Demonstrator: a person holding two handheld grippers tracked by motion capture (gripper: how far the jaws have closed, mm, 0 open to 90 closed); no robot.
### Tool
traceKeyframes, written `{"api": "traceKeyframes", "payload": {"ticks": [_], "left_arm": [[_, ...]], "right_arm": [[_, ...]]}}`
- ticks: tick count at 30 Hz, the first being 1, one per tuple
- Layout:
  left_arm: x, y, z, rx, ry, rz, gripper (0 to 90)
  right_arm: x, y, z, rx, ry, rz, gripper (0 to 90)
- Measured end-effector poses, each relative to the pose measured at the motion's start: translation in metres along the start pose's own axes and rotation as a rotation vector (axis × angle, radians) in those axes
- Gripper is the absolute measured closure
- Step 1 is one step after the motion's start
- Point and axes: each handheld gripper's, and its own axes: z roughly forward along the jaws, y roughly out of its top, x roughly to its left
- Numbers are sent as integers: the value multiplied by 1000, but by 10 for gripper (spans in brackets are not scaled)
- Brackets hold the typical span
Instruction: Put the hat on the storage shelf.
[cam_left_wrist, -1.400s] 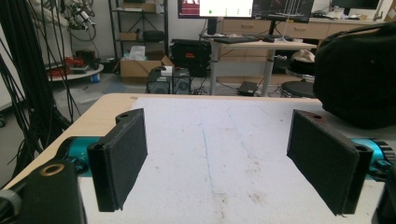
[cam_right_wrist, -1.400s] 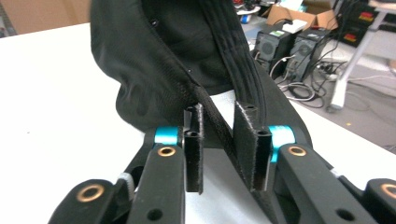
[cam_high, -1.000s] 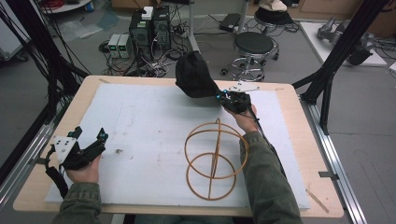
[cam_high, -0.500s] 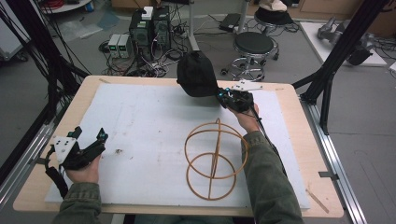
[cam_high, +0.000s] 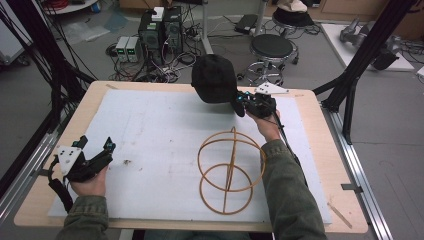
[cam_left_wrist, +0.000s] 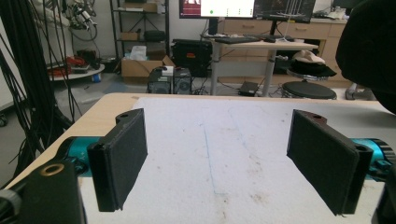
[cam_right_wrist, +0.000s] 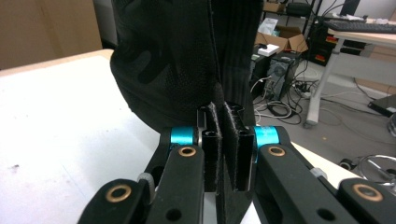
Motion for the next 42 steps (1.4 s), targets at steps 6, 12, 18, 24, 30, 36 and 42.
{"api": "traceKeyframes", "payload": {"ticks": [6, 12, 18, 24, 30, 36, 42], "left_arm": [[0, 0, 0, 1, 0, 2, 203], [0, 0, 0, -1, -1, 1, 203], [-1, 1, -1, -3, -4, 1, 203], [-2, 1, -1, -4, -13, 6, 203], [-3, 4, -1, -17, -22, -3, 203], [-10, 22, -4, -44, -73, -8, 202], [-22, 43, -4, -61, -172, 22, 233]], "right_arm": [[-3, 6, -7, -52, -1, 35, 862], [-2, 14, -18, -94, 20, 51, 862], [3, 26, -34, -168, 76, 76, 861], [15, 38, -49, -204, 150, 72, 861], [26, 43, -57, -218, 187, 60, 861], [34, 45, -59, -217, 210, 49, 860], [42, 44, -57, -222, 246, 61, 860]]}}
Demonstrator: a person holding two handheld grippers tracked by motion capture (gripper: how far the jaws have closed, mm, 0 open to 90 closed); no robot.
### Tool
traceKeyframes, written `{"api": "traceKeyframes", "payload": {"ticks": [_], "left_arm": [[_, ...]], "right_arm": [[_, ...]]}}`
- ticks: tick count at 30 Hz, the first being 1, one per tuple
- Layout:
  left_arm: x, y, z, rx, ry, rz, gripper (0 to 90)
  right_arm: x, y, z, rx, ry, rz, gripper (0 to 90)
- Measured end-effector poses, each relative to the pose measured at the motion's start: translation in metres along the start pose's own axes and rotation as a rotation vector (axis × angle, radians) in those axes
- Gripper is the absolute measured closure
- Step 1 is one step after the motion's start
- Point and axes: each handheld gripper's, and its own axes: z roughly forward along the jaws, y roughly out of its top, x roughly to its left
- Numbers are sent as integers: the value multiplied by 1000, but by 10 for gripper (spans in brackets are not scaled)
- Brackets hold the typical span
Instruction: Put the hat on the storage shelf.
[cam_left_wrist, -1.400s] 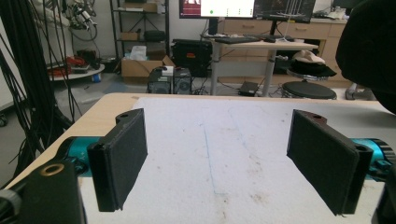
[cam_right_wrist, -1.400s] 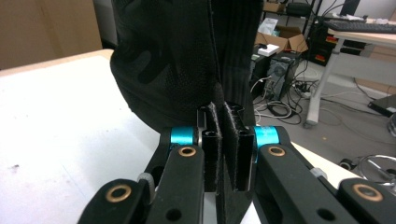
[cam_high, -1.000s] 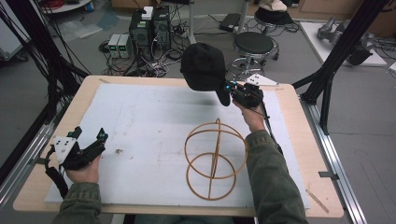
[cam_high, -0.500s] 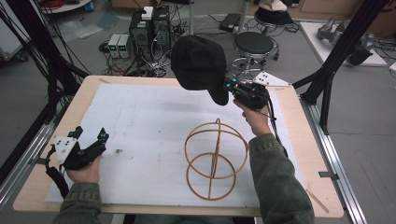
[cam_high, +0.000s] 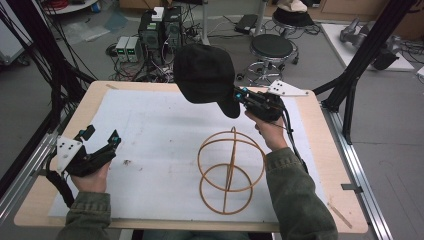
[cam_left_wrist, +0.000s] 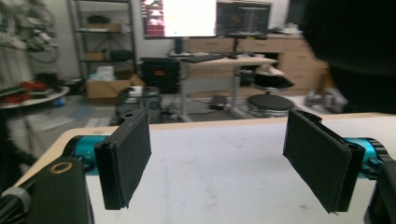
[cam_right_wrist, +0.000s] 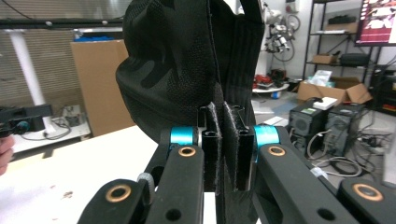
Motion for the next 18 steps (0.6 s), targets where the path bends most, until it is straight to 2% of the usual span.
{"api": "traceKeyframes", "payload": {"ticks": [1, 2, 3, 4, 5, 6, 12, 18], "left_arm": [[-2, 5, 2, -3, -23, -7, 232], [-5, 15, 5, -1, -70, -13, 228], [-8, 20, 7, 1, -97, -14, 228], [-8, 20, 7, 1, -97, -14, 226], [-12, 31, 12, 4, -137, -11, 222], [-12, 31, 12, 4, -137, -11, 222], [-26, 64, 29, 3, -226, -13, 223], [-33, 77, 44, 11, -270, -14, 225]], "right_arm": [[1, 0, 1, 3, 2, -3, 860], [3, -1, 2, 4, 7, -4, 860], [4, -2, 3, 3, 18, 2, 860], [5, -2, 4, 5, 23, 8, 860], [5, -3, 5, 5, 29, 7, 860], [5, -3, 5, 5, 29, 7, 860], [6, -8, 10, 9, 51, 30, 860], [6, -9, 12, 5, 64, 33, 860]]}}
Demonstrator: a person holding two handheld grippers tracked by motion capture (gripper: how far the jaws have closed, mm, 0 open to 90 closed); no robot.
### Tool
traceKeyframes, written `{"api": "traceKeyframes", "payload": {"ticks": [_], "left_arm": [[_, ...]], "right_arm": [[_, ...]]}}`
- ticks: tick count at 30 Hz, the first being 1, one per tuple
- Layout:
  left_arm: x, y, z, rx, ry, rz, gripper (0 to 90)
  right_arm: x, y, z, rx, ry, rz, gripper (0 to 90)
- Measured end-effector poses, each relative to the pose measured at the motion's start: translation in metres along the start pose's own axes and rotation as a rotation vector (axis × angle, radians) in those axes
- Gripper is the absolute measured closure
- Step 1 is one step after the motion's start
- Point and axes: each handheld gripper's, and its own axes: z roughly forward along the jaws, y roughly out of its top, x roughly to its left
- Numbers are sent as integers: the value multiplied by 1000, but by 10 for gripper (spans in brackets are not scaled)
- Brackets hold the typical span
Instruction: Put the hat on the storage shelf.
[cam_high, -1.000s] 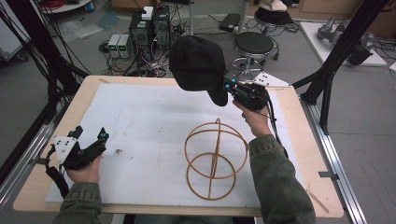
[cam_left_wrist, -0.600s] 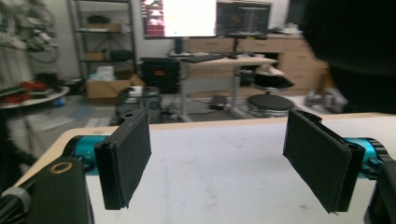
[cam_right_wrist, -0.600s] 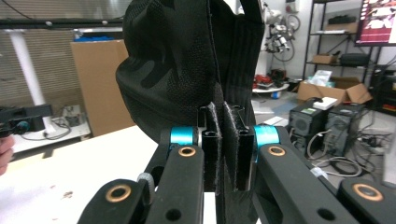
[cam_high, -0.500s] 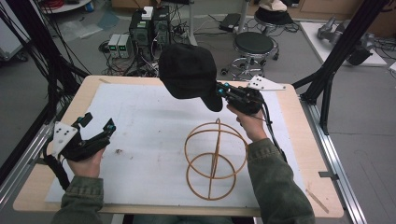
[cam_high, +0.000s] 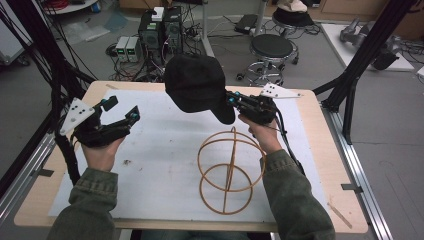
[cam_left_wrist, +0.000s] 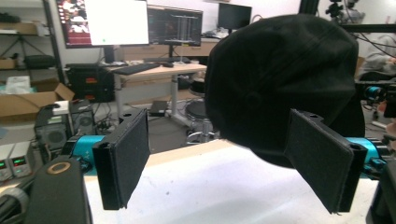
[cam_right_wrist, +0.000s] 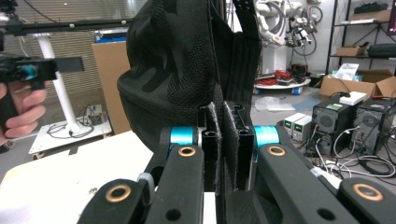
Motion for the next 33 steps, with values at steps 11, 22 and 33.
{"api": "traceKeyframes", "payload": {"ticks": [11, 22, 33], "left_arm": [[-6, 18, 50, 60, -160, -8, 217], [-26, 37, 101, 158, -259, 58, 206], [-28, 33, 118, 195, -286, 32, 206]], "right_arm": [[-1, -2, 2, 7, 11, 5, 861], [0, -4, 4, 7, 20, 10, 861], [1, -3, 4, 7, 32, 7, 860]]}}
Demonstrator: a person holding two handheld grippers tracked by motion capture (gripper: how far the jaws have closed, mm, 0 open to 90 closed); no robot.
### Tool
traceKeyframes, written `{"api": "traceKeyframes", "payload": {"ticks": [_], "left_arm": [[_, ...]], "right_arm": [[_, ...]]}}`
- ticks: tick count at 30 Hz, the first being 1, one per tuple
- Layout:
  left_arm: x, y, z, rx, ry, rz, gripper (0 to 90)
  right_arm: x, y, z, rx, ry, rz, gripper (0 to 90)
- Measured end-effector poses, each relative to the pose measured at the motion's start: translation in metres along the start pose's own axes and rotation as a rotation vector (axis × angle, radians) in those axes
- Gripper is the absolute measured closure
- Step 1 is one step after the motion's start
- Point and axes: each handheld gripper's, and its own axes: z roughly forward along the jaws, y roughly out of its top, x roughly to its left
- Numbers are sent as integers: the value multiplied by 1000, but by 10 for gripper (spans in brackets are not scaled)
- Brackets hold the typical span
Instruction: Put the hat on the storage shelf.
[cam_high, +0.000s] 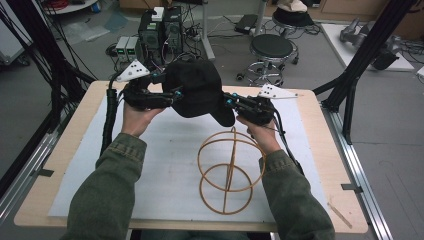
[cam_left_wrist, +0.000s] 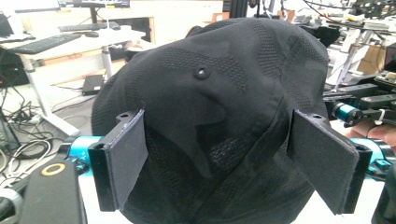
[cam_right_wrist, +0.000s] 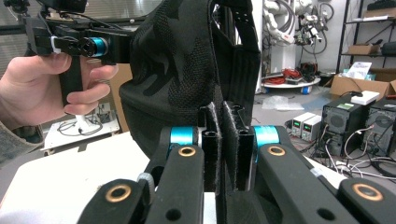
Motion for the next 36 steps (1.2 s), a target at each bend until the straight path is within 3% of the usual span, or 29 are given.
{"api": "traceKeyframes", "payload": {"ticks": [4, 8, 9, 10, 12, 13, 14, 17, 36], "left_arm": [[-5, 0, 9, 18, -18, 14, 239], [-9, 1, 14, 24, -38, 22, 394], [-9, 1, 14, 26, -37, 18, 394], [-8, 1, 14, 24, -44, 17, 439], [-6, 0, 15, 44, -65, 11, 638], [-6, -1, 16, 54, -82, 15, 638], [-7, -1, 16, 64, -84, 25, 796], [-13, 0, 16, 54, -87, 55, 863], [-18, 5, 12, 52, -85, 72, 870]], "right_arm": [[1, -1, 3, 3, 8, -2, 861], [1, -2, 3, 5, 11, 0, 861], [1, -2, 3, 5, 11, 0, 861], [1, -1, 2, 4, 8, 3, 860], [1, -1, 2, 2, 8, 0, 860], [1, -1, 2, 2, 8, -1, 860], [1, -1, 2, 4, 2, 0, 860], [-2, -2, 2, -1, 3, 19, 860], [-5, -2, 1, -13, -1, 36, 850]]}}
